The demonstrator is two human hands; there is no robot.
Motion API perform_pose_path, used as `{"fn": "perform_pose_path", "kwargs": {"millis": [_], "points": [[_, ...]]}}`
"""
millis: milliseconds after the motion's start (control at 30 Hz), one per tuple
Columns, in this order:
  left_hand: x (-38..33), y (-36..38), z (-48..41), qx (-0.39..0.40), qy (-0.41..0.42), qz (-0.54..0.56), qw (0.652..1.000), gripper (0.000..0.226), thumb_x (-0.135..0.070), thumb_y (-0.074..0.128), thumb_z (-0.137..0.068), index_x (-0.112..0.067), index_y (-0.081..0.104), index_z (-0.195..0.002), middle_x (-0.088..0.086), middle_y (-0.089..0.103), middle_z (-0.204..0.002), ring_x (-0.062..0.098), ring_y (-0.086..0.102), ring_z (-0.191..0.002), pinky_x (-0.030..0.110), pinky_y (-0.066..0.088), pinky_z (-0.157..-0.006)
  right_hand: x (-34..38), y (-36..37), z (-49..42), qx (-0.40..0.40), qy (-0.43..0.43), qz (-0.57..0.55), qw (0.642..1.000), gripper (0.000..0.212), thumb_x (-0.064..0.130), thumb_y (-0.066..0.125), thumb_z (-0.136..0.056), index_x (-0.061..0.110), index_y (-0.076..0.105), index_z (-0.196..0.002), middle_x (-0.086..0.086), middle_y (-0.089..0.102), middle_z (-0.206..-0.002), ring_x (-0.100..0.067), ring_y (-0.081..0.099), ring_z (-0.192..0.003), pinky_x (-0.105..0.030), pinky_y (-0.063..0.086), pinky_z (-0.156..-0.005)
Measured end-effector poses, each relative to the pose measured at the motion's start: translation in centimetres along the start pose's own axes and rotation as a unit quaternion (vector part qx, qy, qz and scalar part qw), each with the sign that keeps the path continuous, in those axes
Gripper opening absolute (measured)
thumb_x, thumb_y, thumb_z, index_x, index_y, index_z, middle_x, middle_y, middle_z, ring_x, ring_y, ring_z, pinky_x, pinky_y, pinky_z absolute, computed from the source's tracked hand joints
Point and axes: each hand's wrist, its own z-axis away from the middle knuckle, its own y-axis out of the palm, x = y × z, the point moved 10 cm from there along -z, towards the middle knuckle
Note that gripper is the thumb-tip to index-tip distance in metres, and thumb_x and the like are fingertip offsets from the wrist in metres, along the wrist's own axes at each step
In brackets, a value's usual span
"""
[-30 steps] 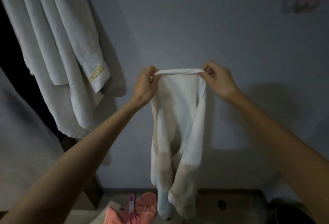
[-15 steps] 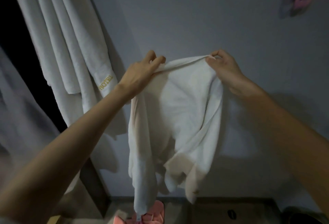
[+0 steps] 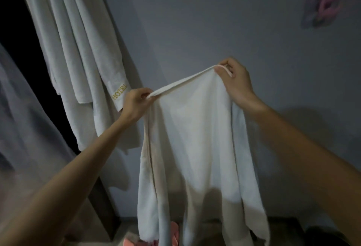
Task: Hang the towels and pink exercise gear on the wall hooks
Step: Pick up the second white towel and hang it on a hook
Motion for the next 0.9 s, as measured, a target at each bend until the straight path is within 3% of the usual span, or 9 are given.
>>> {"fn": "perform_pose_path", "kwargs": {"millis": [100,233,300,367,467,567,700,833,900], "points": [[-1.9,-0.7,-0.3,-0.025,-0.021,0.155,0.987,0.009,-0.012,0.06,-0.089,-0.012,0.066,-0.084,-0.007,0.054,-0.065,-0.01,0.047,-0.055,0.012,0.034,-0.056,-2.9,-0.8,0.2,0.011,0.047,0.077,0.996,0.013,0.023,0.059,-0.09,0.01,0.06,-0.094,-0.001,0.055,-0.083,-0.013,0.049,-0.077,-0.024,0.037,-0.068],[-7.4,-0.8,-2.3,-0.018,0.044,0.142,0.989,0.012,-0.013,0.056,-0.088,-0.011,0.066,-0.082,-0.008,0.055,-0.069,-0.015,0.049,-0.061,0.007,0.035,-0.06,-5.6,-0.3,2.3,0.03,0.097,0.134,0.986,0.014,0.01,0.053,-0.09,0.003,0.054,-0.102,-0.007,0.054,-0.088,-0.021,0.051,-0.081,-0.03,0.04,-0.076],[-9.0,-0.1,-3.3,0.002,0.044,0.149,0.988,0.012,-0.012,0.055,-0.089,-0.016,0.063,-0.081,-0.01,0.055,-0.069,-0.017,0.048,-0.06,0.005,0.035,-0.06,-4.8,1.8,4.2,0.092,0.06,0.133,0.985,0.025,0.004,0.053,-0.087,0.002,0.05,-0.111,-0.013,0.055,-0.102,-0.027,0.055,-0.093,-0.028,0.041,-0.085],[-10.2,1.5,-3.8,0.035,0.031,0.17,0.984,0.011,-0.015,0.057,-0.088,-0.017,0.06,-0.078,-0.012,0.051,-0.065,-0.013,0.045,-0.054,0.008,0.034,-0.056,-3.6,3.8,6.3,0.137,0.026,0.097,0.985,0.03,0.015,0.055,-0.088,0.009,0.049,-0.116,-0.008,0.056,-0.111,-0.025,0.058,-0.097,-0.03,0.045,-0.087],[-11.2,3.5,-3.6,0.07,0.013,0.209,0.975,0.013,-0.013,0.058,-0.087,-0.015,0.059,-0.074,-0.011,0.047,-0.062,-0.007,0.039,-0.051,0.012,0.032,-0.053,-1.7,3.5,7.5,0.06,0.004,0.086,0.994,0.016,0.028,0.058,-0.09,0.02,0.055,-0.104,0.01,0.059,-0.095,-0.004,0.053,-0.073,-0.016,0.042,-0.068],[-11.5,3.5,-3.8,0.075,0.005,0.207,0.975,0.015,-0.015,0.058,-0.087,-0.017,0.06,-0.072,-0.008,0.048,-0.062,-0.005,0.039,-0.051,0.014,0.032,-0.053,-0.6,2.7,7.1,-0.007,0.013,0.064,0.998,0.013,0.032,0.063,-0.087,0.02,0.062,-0.092,0.014,0.061,-0.084,0.0,0.056,-0.075,-0.008,0.043,-0.065],[-11.5,1.9,-4.5,0.077,0.01,0.184,0.98,0.017,-0.019,0.057,-0.088,-0.017,0.059,-0.072,-0.009,0.048,-0.062,-0.005,0.04,-0.05,0.011,0.032,-0.05,0.4,3.8,4.9,0.015,0.028,0.0,0.999,0.01,0.022,0.064,-0.087,0.013,0.068,-0.091,0.002,0.069,-0.084,0.002,0.063,-0.074,-0.016,0.05,-0.074],[-11.4,-0.9,-5.5,0.065,0.041,0.153,0.985,0.01,-0.016,0.056,-0.09,-0.015,0.06,-0.081,-0.01,0.051,-0.067,-0.008,0.046,-0.055,0.008,0.034,-0.053,0.6,4.5,1.7,0.036,0.067,-0.045,0.996,0.012,0.019,0.055,-0.092,0.024,0.061,-0.082,0.004,0.066,-0.078,-0.017,0.066,-0.078,-0.041,0.056,-0.081],[-11.2,-3.2,-6.5,0.032,0.075,0.14,0.987,0.006,-0.013,0.061,-0.086,-0.017,0.059,-0.082,-0.015,0.052,-0.069,-0.012,0.048,-0.058,0.013,0.035,-0.058,1.9,5.0,-0.1,0.045,0.049,-0.023,0.998,0.01,0.02,0.048,-0.095,0.02,0.054,-0.086,0.007,0.058,-0.073,-0.014,0.058,-0.072,-0.034,0.051,-0.073]]}}
